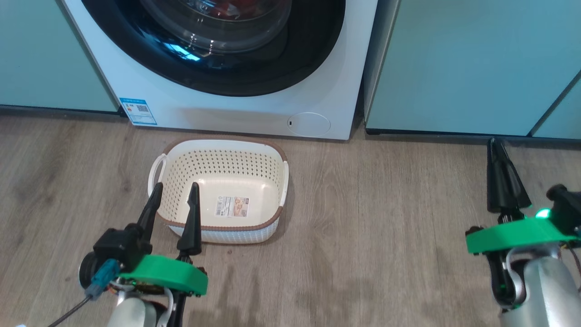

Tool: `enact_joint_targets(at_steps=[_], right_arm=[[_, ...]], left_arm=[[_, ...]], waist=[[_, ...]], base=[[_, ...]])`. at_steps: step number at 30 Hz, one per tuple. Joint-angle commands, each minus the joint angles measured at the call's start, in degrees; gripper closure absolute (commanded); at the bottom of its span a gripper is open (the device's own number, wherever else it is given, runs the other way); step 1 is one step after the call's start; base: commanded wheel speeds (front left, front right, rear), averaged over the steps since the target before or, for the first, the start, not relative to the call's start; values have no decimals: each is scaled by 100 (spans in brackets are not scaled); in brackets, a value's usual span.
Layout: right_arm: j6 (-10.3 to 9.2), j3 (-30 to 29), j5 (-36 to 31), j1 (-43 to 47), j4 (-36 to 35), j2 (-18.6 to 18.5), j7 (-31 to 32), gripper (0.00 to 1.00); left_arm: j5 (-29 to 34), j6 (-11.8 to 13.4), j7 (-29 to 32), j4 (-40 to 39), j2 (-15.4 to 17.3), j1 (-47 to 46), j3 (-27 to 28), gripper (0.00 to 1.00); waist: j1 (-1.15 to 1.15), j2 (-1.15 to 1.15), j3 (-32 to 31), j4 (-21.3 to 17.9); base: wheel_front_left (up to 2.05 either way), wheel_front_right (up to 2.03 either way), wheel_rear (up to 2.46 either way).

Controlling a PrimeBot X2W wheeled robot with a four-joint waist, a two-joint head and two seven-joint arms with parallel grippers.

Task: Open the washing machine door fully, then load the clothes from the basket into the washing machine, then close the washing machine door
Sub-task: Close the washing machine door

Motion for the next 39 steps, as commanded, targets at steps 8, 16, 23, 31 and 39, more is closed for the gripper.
enact_joint_targets(at_steps=[8, 16, 23, 31, 39], right_arm=[[-1, 76, 116, 323, -147, 21, -36, 58], [-1, 8, 167, 422, -37, 22, -36, 0], [-1, -29, 169, 402, -44, 22, -36, 0], [-1, -51, 172, 402, -46, 22, -36, 0], [-1, -32, 314, 388, 45, 22, -36, 0]], left_arm=[[111, 123, -55, -83, 58, 27, 123, 0], [208, 183, -55, 7, 58, 48, 62, 0], [312, 241, -55, 11, 58, 38, 25, 0], [343, 277, -55, -55, 58, 70, 42, 0], [360, 227, -55, -103, 58, 93, 8, 0]], waist=[[1, 0, -76, -12], [1, 0, -94, -33], [1, 0, -94, -20], [1, 0, -105, 3], [1, 0, -115, 17]], base=[[0, 0, 0], [0, 0, 0], [0, 0, 0], [0, 0, 0], [0, 0, 0]])
